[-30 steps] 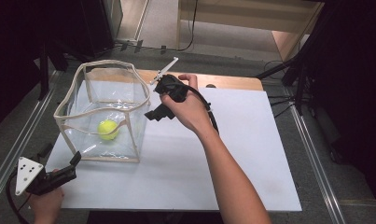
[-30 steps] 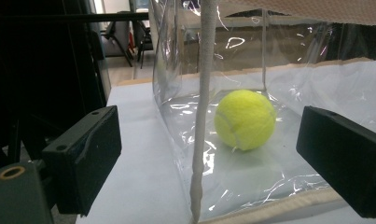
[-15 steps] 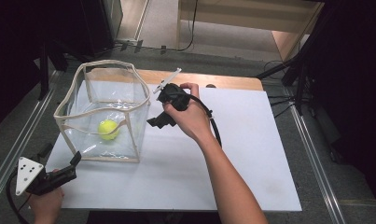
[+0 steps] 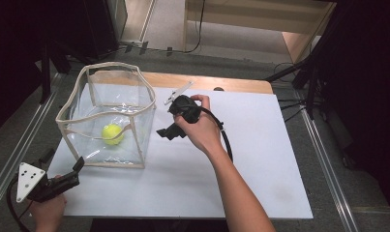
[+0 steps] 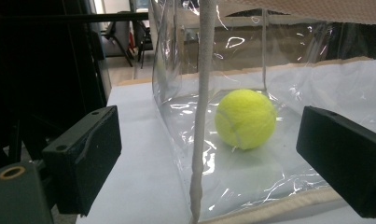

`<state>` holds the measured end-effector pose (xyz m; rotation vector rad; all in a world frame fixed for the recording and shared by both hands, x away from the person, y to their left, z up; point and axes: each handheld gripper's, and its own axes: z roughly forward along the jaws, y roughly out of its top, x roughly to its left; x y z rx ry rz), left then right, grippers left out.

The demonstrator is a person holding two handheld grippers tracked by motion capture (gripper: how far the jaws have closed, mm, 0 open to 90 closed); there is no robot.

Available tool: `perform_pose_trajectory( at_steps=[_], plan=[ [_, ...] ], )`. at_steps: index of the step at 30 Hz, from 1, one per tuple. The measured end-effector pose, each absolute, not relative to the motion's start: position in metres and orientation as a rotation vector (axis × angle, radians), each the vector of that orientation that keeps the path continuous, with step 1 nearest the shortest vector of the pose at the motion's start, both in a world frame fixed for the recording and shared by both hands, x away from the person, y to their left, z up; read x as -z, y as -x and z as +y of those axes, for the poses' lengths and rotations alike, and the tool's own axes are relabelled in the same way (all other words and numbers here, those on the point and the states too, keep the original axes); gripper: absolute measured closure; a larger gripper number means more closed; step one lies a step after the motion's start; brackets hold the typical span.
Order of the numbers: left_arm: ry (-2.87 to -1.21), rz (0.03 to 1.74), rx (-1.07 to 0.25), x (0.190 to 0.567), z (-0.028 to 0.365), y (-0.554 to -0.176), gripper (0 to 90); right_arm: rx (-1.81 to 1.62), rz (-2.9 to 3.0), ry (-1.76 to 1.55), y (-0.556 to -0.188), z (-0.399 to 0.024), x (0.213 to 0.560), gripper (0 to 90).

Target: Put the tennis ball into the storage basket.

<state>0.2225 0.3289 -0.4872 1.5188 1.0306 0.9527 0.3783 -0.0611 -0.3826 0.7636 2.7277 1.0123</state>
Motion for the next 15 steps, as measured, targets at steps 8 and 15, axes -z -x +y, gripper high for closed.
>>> perform_pose_trajectory(
  at_steps=[8,15],
  plan=[
    [-1.519,1.03,-0.953,0.487,0.329,-0.222,6.9,-1.04,2.701,-0.778,-0.371,-0.068,0.398,0.0],
    [-1.511,1.031,-0.948,0.487,0.329,-0.222,6.9,-1.078,2.666,-0.803,-0.36,-0.078,0.418,0.0]
  ],
)
